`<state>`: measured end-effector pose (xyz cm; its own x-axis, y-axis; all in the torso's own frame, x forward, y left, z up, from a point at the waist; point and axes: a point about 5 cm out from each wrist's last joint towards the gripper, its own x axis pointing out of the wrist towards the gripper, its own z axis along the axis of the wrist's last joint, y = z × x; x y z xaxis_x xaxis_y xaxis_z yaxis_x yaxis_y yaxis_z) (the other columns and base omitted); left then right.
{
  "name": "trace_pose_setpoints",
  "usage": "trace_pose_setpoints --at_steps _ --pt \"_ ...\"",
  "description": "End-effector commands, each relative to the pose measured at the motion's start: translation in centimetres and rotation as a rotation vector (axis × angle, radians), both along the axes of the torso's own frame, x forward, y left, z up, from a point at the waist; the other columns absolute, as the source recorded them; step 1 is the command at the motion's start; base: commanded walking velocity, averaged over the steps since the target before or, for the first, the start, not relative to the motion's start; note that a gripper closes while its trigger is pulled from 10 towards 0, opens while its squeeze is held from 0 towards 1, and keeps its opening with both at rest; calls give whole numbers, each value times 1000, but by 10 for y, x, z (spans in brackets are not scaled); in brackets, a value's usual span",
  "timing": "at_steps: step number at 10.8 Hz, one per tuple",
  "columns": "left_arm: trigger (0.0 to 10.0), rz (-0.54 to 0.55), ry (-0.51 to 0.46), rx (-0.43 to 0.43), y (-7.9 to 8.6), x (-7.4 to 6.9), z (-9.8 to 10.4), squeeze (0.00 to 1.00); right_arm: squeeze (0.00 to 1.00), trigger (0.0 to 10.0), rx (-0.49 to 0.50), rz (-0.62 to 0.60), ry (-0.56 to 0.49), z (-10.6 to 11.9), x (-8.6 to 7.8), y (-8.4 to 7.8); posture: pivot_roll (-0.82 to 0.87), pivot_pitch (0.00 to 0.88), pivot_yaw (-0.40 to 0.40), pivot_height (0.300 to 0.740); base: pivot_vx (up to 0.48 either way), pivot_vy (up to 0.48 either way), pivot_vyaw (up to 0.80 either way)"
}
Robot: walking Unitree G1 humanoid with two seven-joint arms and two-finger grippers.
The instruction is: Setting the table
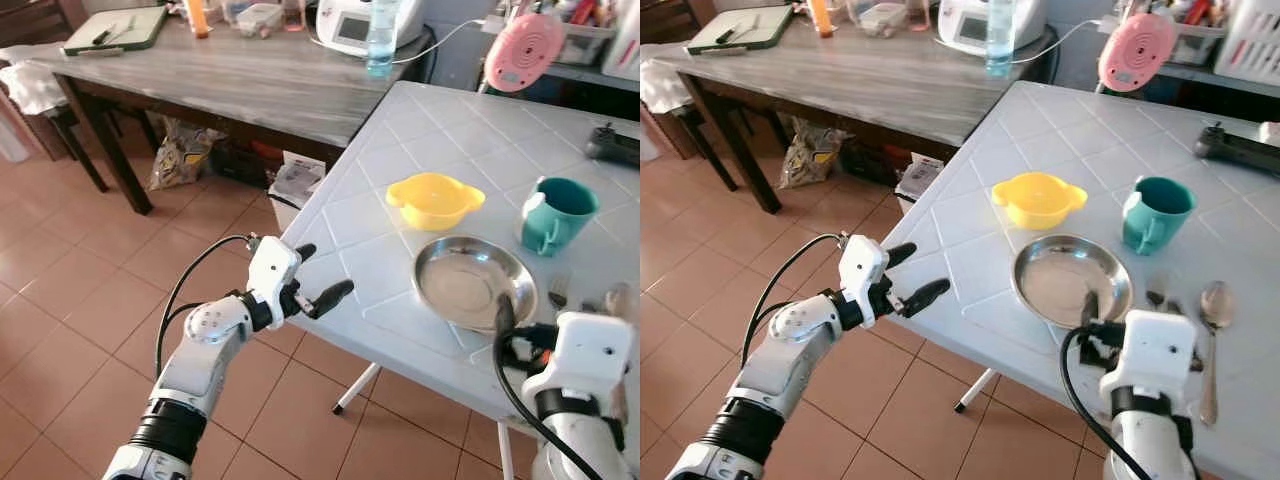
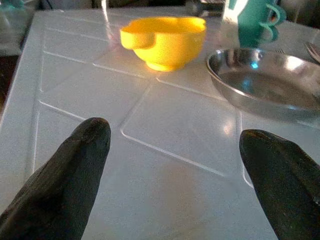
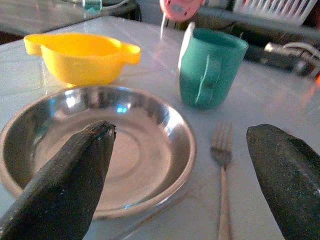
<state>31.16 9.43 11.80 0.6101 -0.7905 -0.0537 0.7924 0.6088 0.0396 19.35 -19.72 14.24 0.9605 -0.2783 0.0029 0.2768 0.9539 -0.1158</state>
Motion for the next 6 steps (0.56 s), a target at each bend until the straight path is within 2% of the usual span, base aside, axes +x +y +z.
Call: trace_pose_setpoints --at_steps 1,3,4,6 --pt "10000 -54 13 33 -1 -4 -3 0 0 10000 45 -2 -20 5 -2 0 -34 100 13 740 0 0 0" --pt "10000 -180 44 61 -4 -9 -2 0 0 10000 90 -45 -25 8 3 -6 -36 104 10 740 0 0 0" --pt "10000 -179 41 64 -4 -7 -1 0 0 10000 90 -54 -15 7 5 -6 -38 107 15 740 0 0 0" --pt "10000 -191 39 65 -6 -5 3 0 0 10000 163 -118 -14 10 22 -12 -36 111 23 740 0 0 0"
